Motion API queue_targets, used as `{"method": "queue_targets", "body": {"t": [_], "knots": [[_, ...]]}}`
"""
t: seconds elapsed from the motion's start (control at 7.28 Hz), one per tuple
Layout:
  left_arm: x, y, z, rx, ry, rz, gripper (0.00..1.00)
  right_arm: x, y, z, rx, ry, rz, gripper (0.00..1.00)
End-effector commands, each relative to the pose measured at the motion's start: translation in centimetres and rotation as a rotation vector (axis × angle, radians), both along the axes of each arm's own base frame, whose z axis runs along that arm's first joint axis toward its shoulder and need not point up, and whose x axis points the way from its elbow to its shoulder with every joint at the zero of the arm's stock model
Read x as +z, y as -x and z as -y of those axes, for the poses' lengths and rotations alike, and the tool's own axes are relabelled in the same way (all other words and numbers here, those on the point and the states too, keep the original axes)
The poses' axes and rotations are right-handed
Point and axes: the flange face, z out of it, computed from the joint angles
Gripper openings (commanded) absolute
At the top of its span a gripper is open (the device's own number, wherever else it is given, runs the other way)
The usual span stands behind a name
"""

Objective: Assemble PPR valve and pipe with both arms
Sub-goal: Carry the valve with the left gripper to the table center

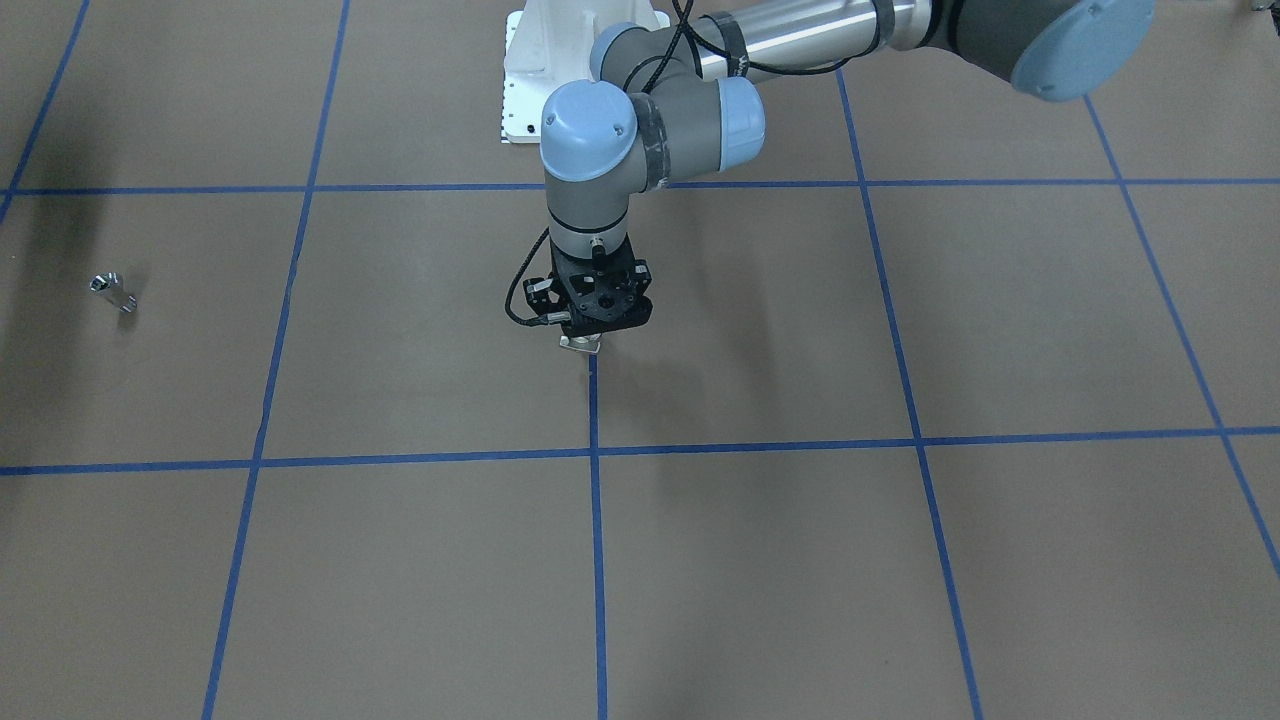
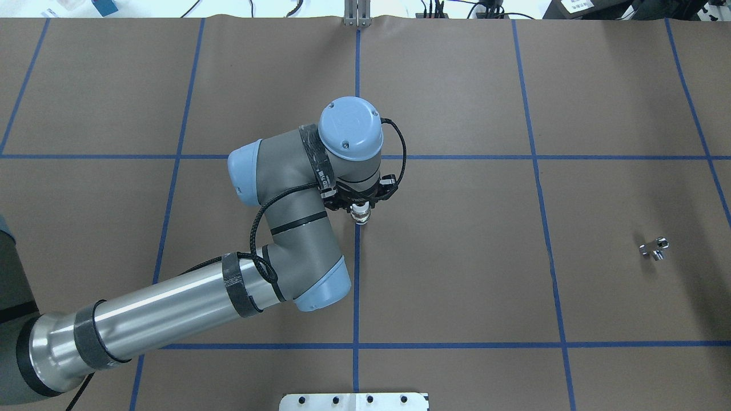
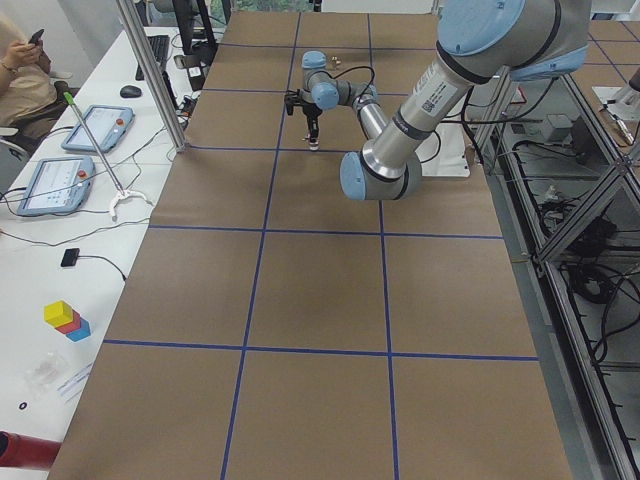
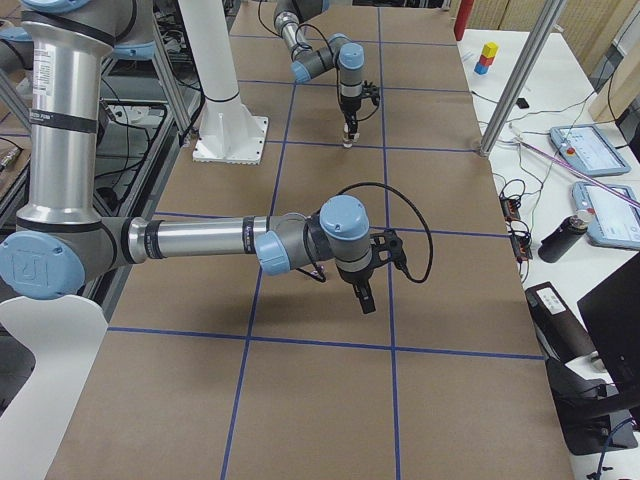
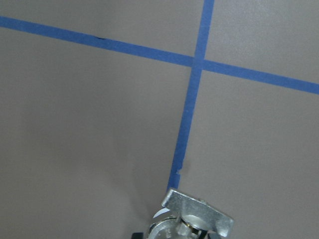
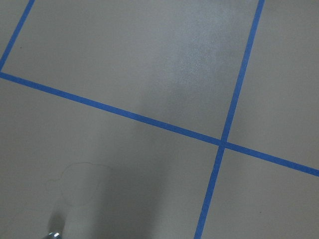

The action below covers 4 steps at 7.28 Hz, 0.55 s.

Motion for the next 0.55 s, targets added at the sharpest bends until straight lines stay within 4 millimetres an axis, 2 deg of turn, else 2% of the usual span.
{"method": "queue_targets", "body": {"t": [0.0, 0.27, 0.41], "knots": [[0.0, -0.15, 0.03, 0.003, -0.002, 0.003, 0.26, 0.0, 0.0, 0.0, 0.0, 0.0, 0.0, 1.0], [0.36, -0.08, 0.15, 0.002, -0.002, 0.008, 0.26, -0.07, 0.01, 0.06, 0.0, -0.001, 0.0, 1.0], [0.4, -0.05, 0.12, 0.014, -0.013, 0.008, 0.3, -0.05, 0.01, 0.06, 0.0, 0.0, 0.0, 1.0]]}}
